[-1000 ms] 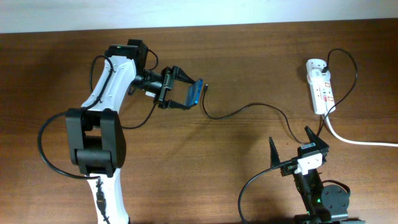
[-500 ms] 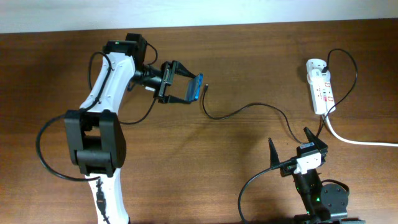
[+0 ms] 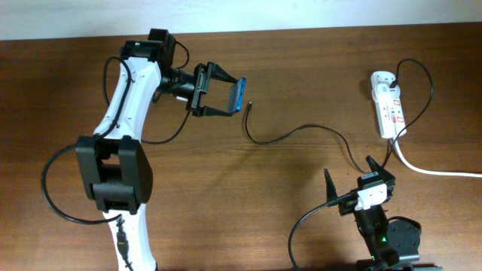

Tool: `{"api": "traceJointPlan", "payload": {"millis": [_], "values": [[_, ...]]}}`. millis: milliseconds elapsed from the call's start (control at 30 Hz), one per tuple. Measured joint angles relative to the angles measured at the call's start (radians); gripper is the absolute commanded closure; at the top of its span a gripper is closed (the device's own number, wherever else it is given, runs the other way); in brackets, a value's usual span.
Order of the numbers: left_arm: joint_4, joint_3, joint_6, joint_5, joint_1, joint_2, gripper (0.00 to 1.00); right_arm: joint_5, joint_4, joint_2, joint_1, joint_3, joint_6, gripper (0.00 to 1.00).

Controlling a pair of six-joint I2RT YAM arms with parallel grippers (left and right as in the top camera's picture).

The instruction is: Plug charger to phone and switch on socket

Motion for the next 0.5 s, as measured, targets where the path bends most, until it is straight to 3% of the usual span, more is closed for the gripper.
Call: {"api": "traceJointPlan", "payload": {"millis": [500], "values": [[0.000,0.000,-0.003,0.000,0.000,0.000,1.00,0.000,-0.029,0.000,0.000,0.000,0.002,0.02]]}}
